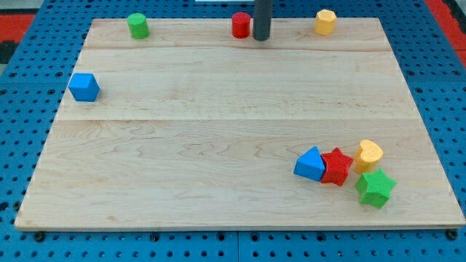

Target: Move the green circle towards the left

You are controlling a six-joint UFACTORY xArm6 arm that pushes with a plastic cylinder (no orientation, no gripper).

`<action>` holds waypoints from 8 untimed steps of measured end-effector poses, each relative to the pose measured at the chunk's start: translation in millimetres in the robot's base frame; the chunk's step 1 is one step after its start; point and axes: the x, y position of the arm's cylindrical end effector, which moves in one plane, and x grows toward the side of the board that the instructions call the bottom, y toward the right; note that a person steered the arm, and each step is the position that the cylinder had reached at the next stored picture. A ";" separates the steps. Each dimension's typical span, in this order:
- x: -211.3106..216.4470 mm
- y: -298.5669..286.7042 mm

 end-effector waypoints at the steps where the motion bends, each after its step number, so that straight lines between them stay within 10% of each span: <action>1: -16.0 -26.3; 4: -30.8 -136.9; 6: 45.8 -161.1; 8: -7.5 -342.8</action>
